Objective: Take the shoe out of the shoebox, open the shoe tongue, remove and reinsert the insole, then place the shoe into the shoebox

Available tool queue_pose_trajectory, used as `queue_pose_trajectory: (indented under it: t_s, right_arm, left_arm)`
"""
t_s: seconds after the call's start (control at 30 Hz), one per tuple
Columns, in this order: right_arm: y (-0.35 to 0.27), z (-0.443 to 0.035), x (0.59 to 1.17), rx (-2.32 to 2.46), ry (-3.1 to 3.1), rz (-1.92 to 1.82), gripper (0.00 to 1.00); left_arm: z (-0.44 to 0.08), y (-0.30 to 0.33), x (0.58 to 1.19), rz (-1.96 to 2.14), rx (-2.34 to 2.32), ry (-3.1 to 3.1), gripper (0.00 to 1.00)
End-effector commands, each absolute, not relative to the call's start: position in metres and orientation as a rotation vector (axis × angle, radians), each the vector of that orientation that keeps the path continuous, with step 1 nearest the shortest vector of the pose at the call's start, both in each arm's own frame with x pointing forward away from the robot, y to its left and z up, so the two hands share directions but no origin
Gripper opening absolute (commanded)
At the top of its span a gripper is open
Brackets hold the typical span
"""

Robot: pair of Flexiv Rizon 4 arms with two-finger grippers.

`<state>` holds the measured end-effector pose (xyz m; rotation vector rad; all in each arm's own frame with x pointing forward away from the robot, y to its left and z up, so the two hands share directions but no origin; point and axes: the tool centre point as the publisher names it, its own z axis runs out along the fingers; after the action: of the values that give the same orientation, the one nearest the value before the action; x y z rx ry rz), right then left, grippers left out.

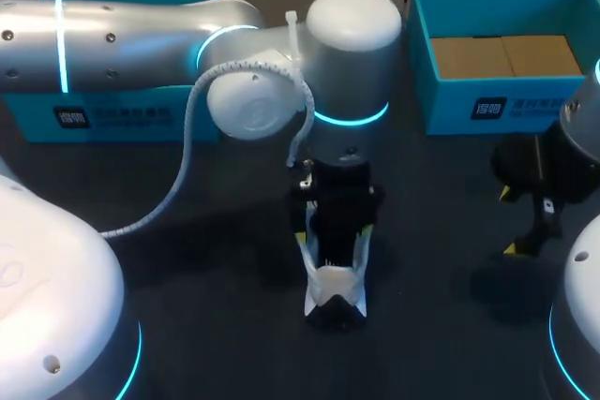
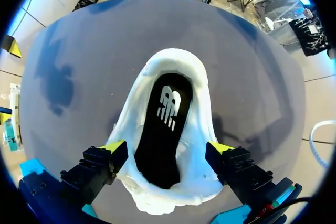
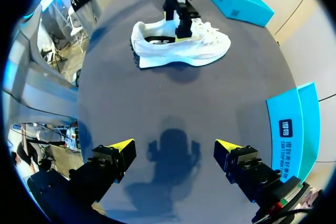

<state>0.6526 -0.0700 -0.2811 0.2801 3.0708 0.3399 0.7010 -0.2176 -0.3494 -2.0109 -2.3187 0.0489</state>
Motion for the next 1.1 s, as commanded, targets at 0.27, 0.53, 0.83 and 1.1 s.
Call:
queue_pose_trajectory:
  t_s: [0.27, 0.53, 0.83, 1.1]
  right_arm:
    - [-0.070, -0.282, 0.652, 0.280, 3.069, 0.338, 1.00]
    - [-0.070, -0.282, 0.652, 0.280, 3.069, 0.338, 1.00]
    - [-0.070, -0.282, 0.652, 0.280, 3.069, 0.338, 1.00]
    - [-0.070, -0.282, 0.652, 0.280, 3.069, 0.338, 1.00]
  left_arm:
    - [-0.344, -0.209, 0.693, 0.105, -2.069, -2.240, 1.00]
    - [-0.340, -0.211, 0.701, 0.090, -2.081, -2.249, 1.00]
    - [-0.327, -0.212, 0.721, 0.070, -2.065, -2.317, 1.00]
    - [-0.298, -0.207, 0.739, 0.100, -2.064, -2.388, 1.00]
